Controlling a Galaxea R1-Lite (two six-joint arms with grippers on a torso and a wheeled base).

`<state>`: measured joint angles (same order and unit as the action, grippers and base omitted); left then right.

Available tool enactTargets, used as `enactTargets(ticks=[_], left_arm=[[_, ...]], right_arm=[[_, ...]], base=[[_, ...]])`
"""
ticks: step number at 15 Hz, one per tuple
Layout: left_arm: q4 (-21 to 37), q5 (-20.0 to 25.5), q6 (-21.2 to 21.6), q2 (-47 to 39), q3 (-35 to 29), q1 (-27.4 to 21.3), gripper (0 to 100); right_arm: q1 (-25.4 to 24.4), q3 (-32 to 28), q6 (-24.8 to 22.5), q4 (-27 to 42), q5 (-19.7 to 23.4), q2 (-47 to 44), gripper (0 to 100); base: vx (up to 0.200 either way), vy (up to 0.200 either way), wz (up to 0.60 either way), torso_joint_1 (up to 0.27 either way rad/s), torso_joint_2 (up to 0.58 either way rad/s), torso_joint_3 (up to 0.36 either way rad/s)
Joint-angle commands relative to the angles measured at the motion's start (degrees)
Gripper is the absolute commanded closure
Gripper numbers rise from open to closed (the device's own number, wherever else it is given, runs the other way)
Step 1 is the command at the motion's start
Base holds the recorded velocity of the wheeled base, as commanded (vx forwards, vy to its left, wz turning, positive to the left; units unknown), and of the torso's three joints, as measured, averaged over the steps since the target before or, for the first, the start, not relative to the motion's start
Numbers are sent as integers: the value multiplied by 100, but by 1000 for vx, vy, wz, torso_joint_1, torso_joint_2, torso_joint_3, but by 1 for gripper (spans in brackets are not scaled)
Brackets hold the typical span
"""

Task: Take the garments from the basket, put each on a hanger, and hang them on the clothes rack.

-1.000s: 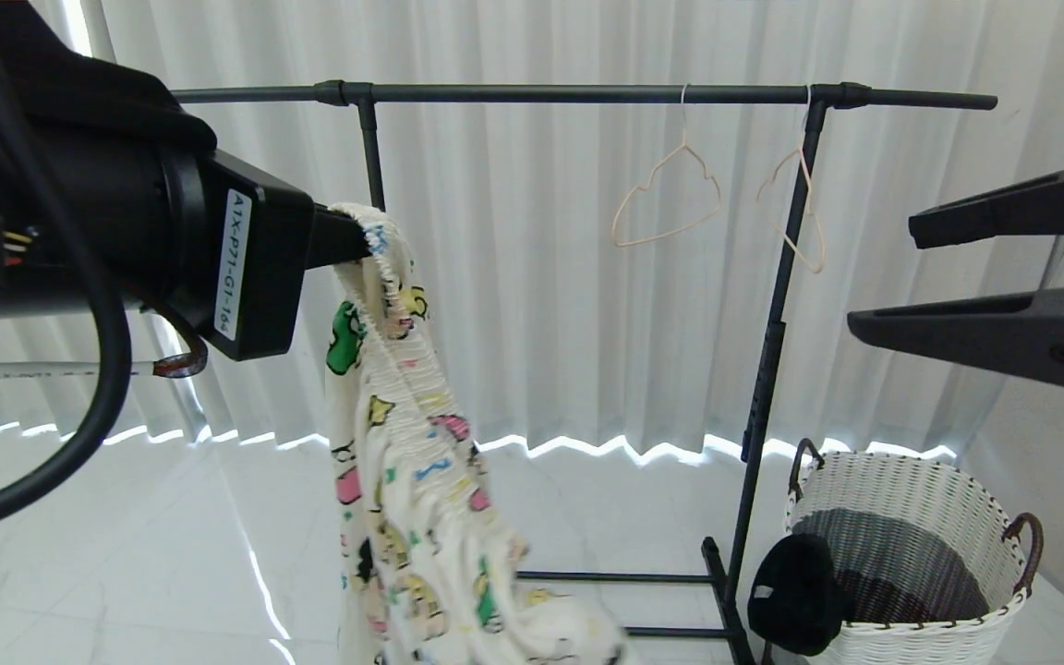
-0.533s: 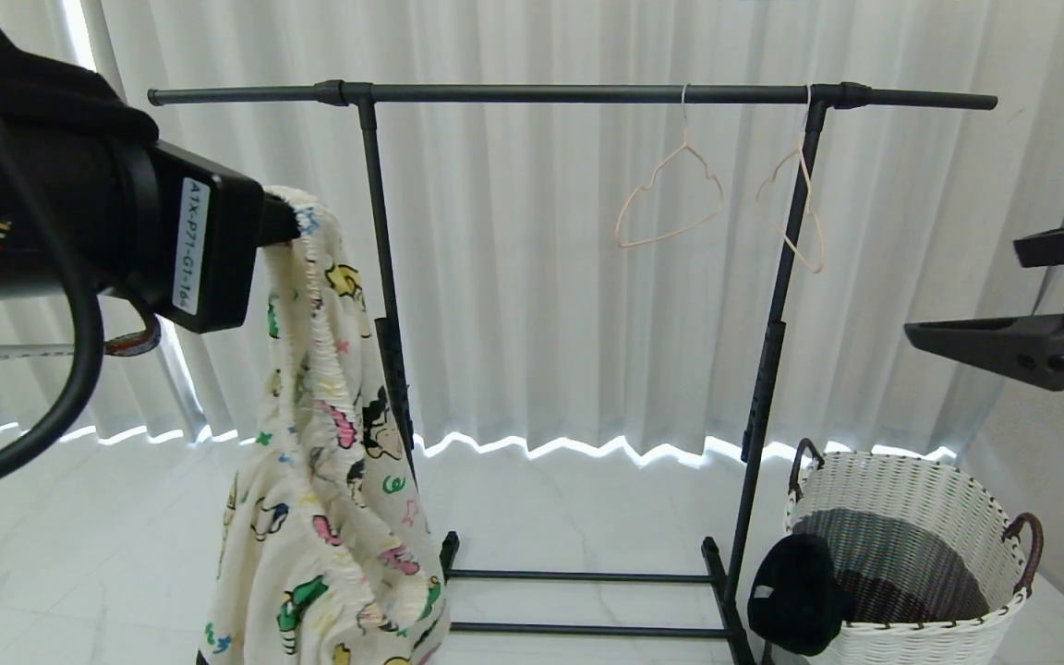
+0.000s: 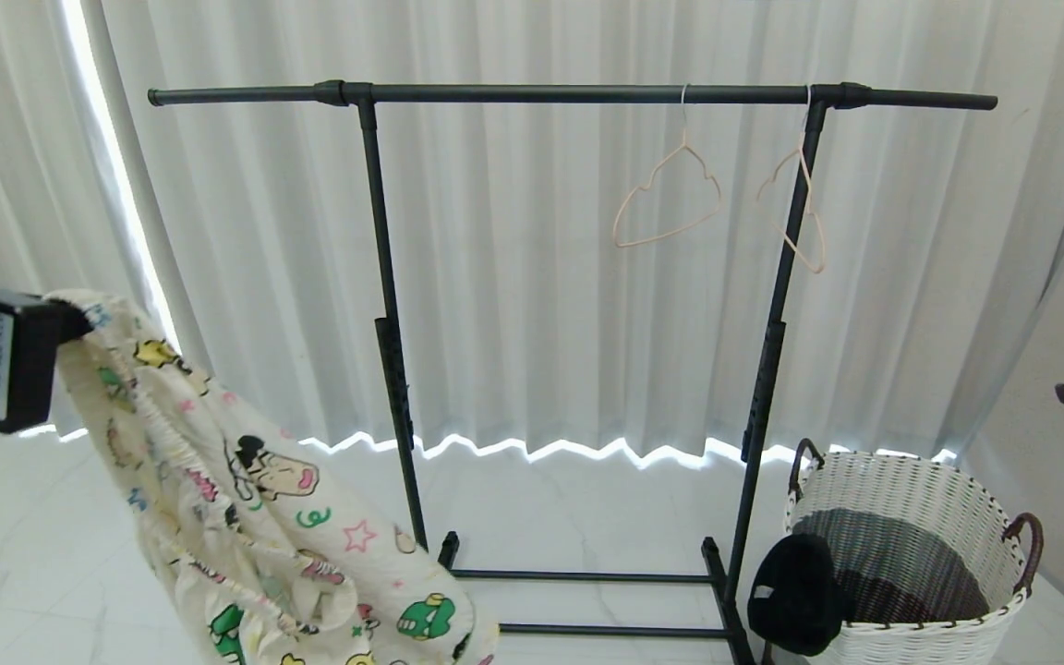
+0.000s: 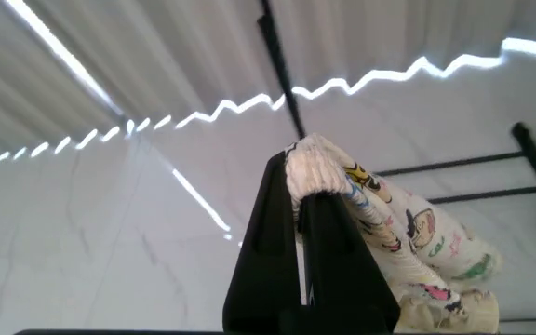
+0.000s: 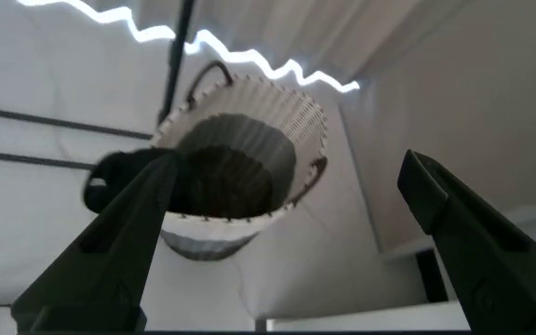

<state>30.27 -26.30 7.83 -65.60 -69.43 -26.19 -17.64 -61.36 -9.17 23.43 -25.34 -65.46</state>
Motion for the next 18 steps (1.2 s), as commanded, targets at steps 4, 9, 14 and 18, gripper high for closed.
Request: enactTargets(ticks=[4, 9, 14, 18], left_arm=[[5, 10, 26, 979, 1361, 1344, 100], [-3, 46, 8, 1102, 1652, 1581, 100], [-30, 344, 0, 1207, 2214, 1537, 100], [-30, 344, 8, 1207, 2240, 1423, 100]], right_arm=[[665, 2057, -428, -1614, -6, 710, 0], [1026, 2813, -586, -2519, 126, 675, 0], [1034, 2954, -437, -2572, 768, 658, 0], [1114, 2919, -410, -2572, 1119, 631, 0]], base=[[0, 0, 0, 0, 0, 0], [0, 0, 0, 0, 0, 0], [0, 0, 0, 4, -32, -27], [0, 0, 0, 129, -385, -253]])
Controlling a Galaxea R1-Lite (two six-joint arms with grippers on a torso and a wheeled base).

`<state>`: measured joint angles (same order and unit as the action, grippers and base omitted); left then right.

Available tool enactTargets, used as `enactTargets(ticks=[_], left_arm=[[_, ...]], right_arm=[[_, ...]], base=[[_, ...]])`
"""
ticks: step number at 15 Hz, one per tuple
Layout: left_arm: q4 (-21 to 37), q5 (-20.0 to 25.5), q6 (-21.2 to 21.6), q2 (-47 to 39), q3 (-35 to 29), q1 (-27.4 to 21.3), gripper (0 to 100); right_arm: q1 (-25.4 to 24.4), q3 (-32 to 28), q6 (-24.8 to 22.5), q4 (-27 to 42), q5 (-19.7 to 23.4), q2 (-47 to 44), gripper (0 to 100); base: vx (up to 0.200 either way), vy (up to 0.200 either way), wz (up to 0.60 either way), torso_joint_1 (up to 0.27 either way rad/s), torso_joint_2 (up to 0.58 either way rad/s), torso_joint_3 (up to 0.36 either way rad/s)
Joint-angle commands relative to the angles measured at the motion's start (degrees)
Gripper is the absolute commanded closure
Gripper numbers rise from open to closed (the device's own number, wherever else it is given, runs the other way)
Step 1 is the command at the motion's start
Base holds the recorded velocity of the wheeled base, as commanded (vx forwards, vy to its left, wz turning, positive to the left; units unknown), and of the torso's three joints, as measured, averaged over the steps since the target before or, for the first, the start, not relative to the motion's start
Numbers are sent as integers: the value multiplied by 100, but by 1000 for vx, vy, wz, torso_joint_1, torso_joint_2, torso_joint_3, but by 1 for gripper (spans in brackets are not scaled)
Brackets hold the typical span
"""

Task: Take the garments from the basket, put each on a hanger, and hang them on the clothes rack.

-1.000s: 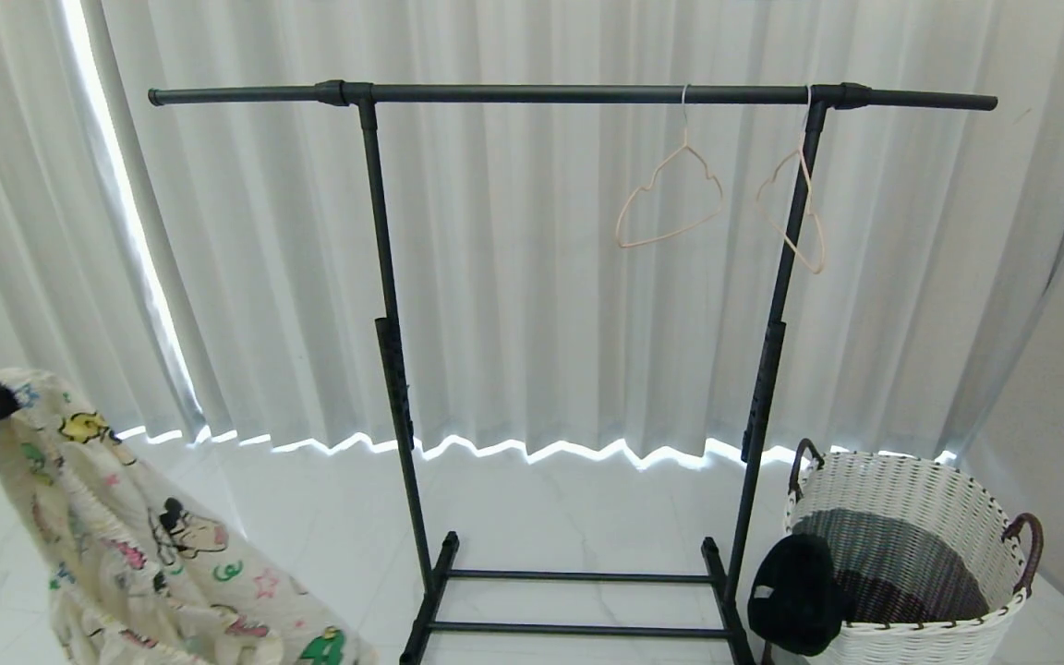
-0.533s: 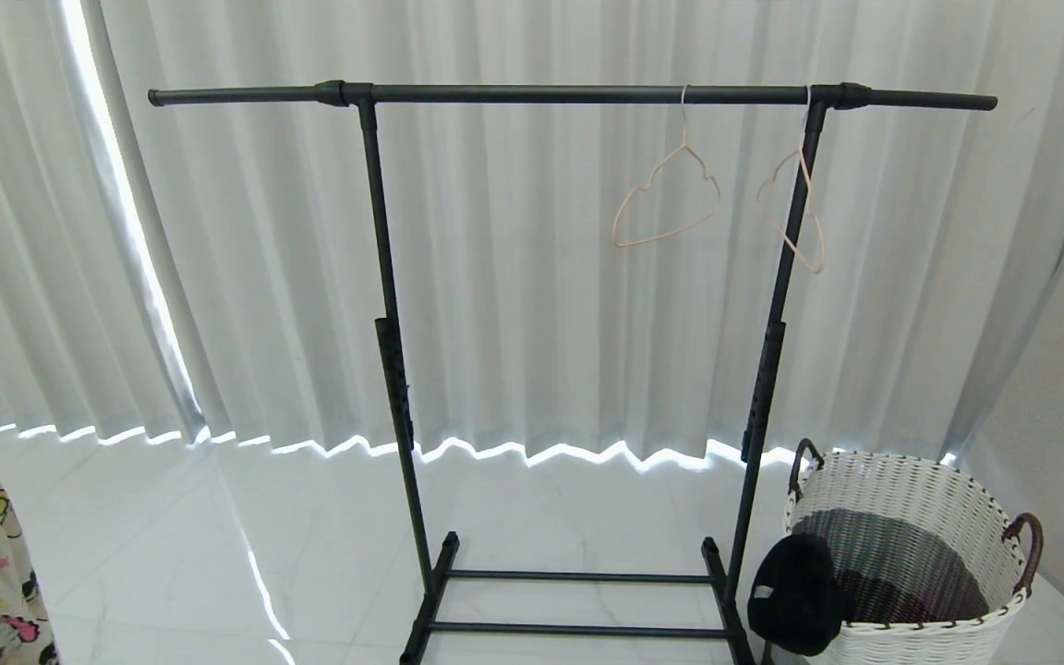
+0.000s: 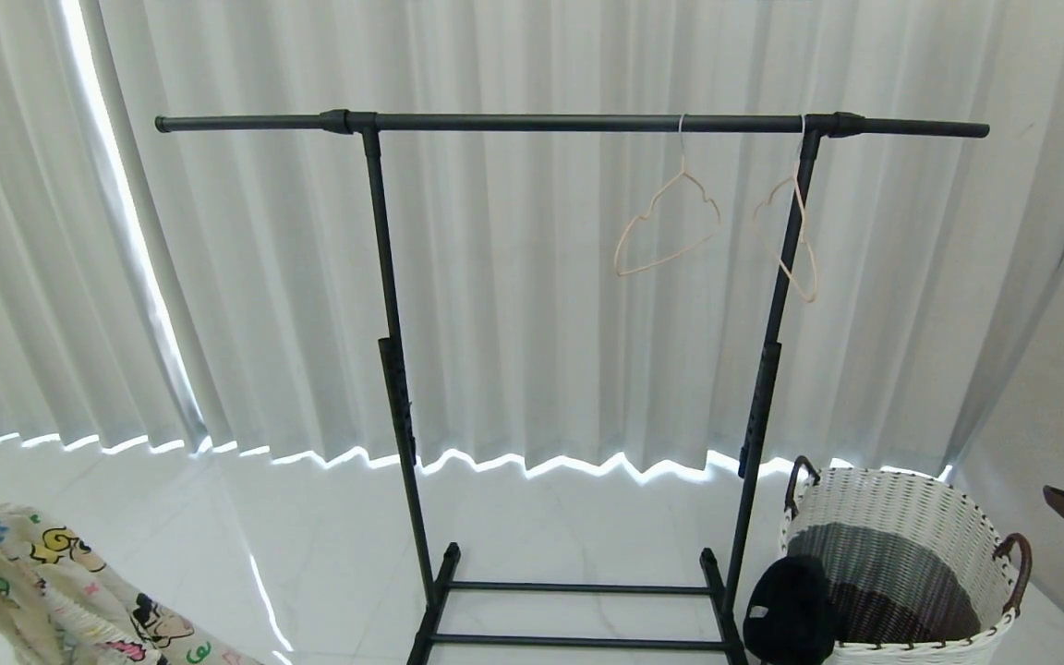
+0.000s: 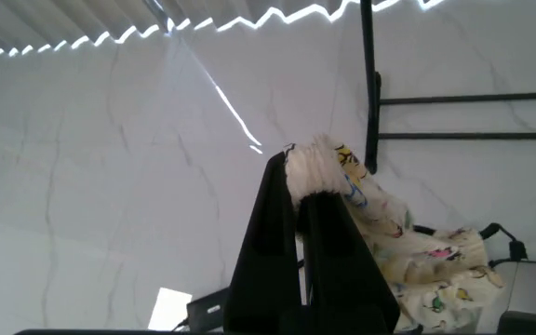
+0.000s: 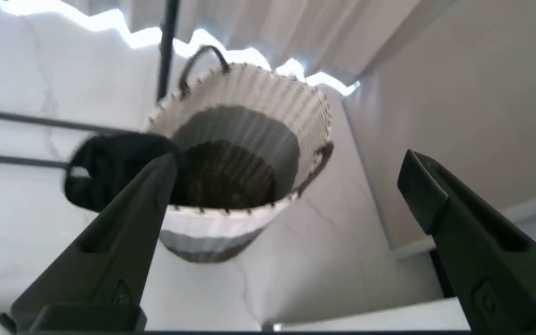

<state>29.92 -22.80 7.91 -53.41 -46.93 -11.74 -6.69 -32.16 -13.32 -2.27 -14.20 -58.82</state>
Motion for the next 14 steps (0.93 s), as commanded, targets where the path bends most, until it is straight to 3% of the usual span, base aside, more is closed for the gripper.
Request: enactTargets(ticks=[1, 3, 9, 12, 14], left_arm=[[-56, -6, 0, -3, 0, -21, 100], [-126, -6, 26, 6, 35, -21, 100], [-346, -6, 237, -21, 97, -21, 100], [-531, -14, 307, -12, 79, -21, 100], [-759, -6, 624, -3, 44, -21, 100]], right_arm=[[54, -36, 14, -2, 93, -42, 0], [63, -229, 14, -2, 216, -112, 0], [54, -467, 972, -2, 225, -437, 0], [54, -581, 1069, -2, 225, -437, 0], [54, -739, 1042, 16, 225, -446, 0]], base=[[0, 0, 0, 149, -456, -271], [0, 0, 0, 171, -456, -283], [0, 0, 0, 191, -478, -282], [0, 0, 0, 216, -491, -274], [0, 0, 0, 227, -503, -283]])
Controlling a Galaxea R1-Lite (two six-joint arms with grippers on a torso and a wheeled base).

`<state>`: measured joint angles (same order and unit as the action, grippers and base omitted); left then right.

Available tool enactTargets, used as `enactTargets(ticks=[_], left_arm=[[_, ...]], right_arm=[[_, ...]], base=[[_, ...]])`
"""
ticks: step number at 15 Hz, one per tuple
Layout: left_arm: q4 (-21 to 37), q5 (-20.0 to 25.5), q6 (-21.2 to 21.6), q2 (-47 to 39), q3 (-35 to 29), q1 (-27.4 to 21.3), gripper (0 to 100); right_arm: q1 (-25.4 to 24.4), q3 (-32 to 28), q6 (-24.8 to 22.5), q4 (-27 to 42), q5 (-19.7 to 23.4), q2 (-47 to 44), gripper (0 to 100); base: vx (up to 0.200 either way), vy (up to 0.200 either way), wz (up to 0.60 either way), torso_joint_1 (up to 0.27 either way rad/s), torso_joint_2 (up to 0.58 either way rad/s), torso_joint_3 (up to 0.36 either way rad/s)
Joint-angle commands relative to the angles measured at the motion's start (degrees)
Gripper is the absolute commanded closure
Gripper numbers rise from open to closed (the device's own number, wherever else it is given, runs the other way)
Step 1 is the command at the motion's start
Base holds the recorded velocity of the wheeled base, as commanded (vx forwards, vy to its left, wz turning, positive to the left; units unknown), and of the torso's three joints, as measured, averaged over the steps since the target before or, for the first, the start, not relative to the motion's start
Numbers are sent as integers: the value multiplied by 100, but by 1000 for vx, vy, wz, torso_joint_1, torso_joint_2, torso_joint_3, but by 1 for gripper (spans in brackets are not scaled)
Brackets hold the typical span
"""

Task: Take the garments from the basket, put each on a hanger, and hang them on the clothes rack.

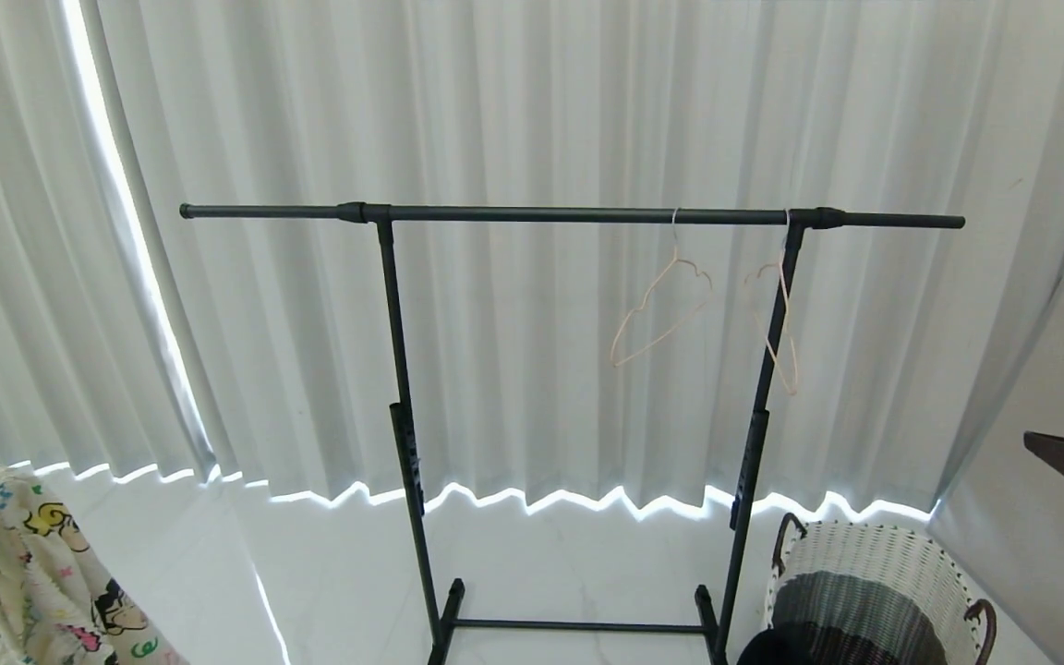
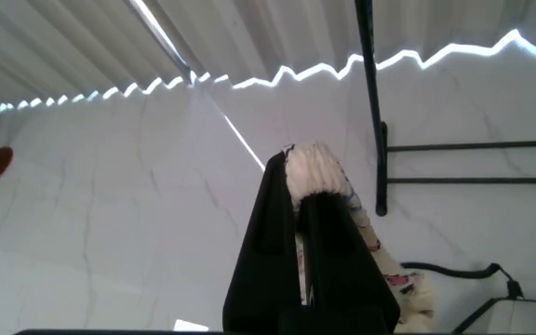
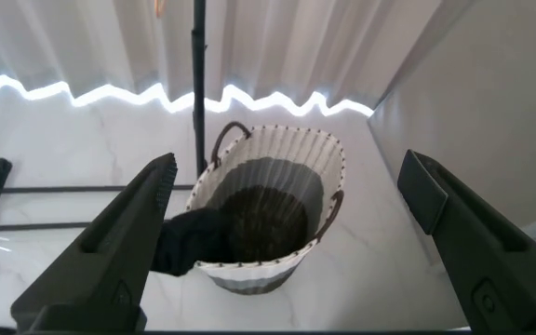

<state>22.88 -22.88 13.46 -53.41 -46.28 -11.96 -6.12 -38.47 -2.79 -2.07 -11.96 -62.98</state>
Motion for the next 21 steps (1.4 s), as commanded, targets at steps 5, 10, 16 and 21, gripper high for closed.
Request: enactTargets(ticks=[5, 10, 16, 21], left_arm=[[-240, 3, 87, 15, 57, 1, 100], [-240, 3, 104, 15, 119, 1, 100], [-302, 12, 60, 23, 145, 1, 100], [-548, 91, 60, 164, 163, 1, 100]], right_arm=[[-21, -64, -2, -21, -26, -66, 0], [6, -11, -81, -487, -26, -48, 0], [6, 551, -547, -1278, 291, 5, 0], [6, 437, -600, -1296, 414, -83, 0]], base=[[0, 0, 0, 239, -529, -285], [0, 0, 0, 62, -126, -68], [0, 0, 0, 0, 0, 0], [160, 0, 0, -2, -4, 0]])
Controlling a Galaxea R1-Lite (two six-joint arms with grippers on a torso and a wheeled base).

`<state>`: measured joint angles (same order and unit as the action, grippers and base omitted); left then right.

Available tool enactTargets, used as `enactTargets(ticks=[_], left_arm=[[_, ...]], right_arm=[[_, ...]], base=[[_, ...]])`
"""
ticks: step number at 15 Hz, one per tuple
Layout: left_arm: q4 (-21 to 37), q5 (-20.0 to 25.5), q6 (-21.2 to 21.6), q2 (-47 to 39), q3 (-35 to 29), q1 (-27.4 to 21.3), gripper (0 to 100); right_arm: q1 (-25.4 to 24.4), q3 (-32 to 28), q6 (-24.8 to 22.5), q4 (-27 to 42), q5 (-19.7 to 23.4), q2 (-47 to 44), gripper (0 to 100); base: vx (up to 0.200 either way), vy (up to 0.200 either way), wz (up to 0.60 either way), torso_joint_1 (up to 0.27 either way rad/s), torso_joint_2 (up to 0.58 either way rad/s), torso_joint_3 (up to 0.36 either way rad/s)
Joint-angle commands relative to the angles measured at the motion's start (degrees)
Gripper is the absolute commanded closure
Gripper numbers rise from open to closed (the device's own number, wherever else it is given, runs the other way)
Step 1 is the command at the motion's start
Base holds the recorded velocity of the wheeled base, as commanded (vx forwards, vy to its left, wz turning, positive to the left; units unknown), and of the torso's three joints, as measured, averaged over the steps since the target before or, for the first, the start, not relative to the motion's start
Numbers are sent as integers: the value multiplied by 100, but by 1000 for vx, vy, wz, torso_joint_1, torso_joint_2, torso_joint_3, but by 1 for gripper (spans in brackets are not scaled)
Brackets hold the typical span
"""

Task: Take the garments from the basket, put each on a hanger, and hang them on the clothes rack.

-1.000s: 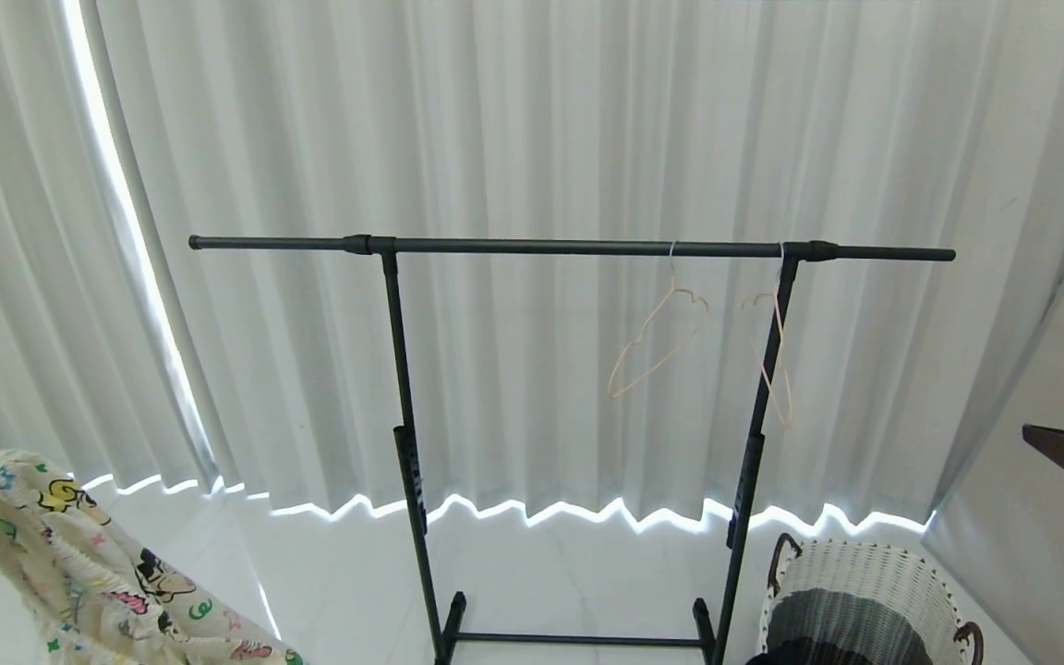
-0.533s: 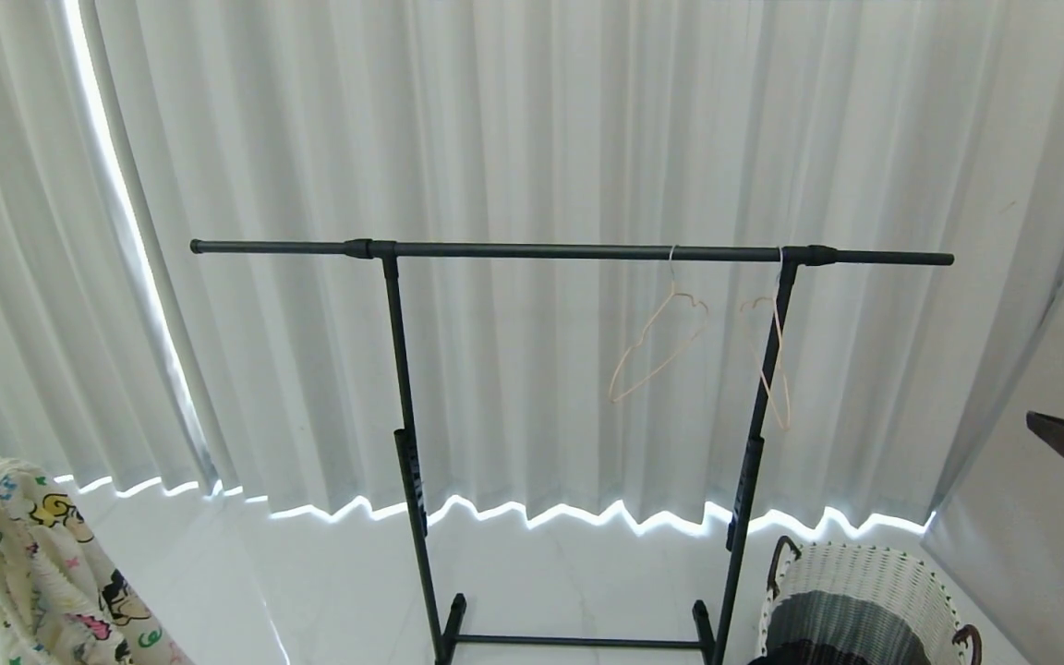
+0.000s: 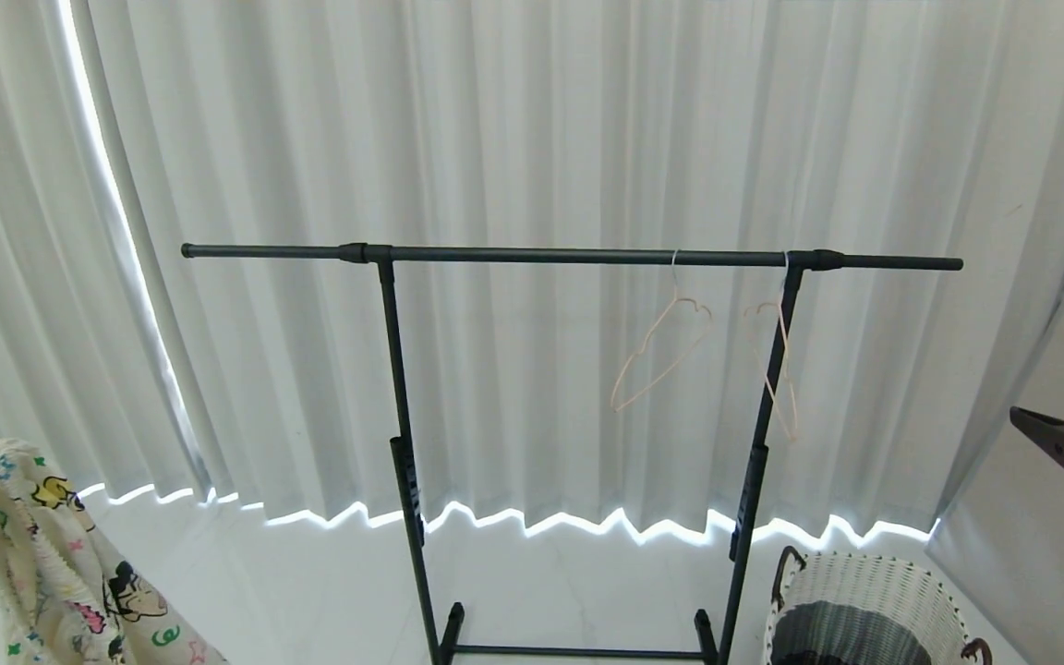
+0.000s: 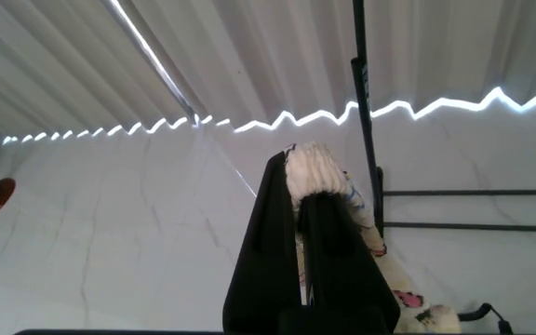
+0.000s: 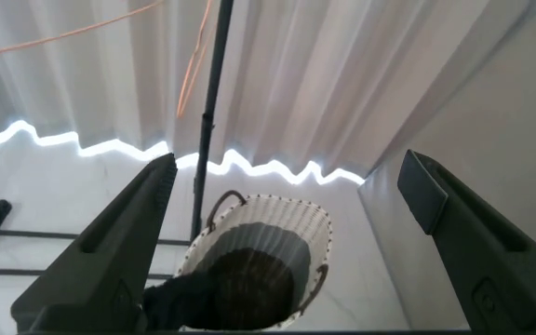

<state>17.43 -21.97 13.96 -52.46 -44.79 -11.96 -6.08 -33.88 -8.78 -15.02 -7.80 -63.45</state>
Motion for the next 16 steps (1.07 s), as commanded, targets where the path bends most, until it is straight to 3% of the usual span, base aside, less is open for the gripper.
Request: enactTargets(ticks=[1, 11, 16], left_arm=[[-3, -1, 10, 86, 23, 1, 100], [-3, -1, 19, 86, 23, -8, 100], [-3, -1, 28, 86, 14, -8, 100]], right_arm=[[2, -31, -1, -1, 7, -36, 0], [-7, -137, 69, 8, 86, -370, 0], [-7, -409, 465, 8, 77, -1117, 0]], base=[[200, 0, 0, 17, 17, -2], [200, 0, 0, 5, 4, 0], [200, 0, 0, 3, 3, 1]])
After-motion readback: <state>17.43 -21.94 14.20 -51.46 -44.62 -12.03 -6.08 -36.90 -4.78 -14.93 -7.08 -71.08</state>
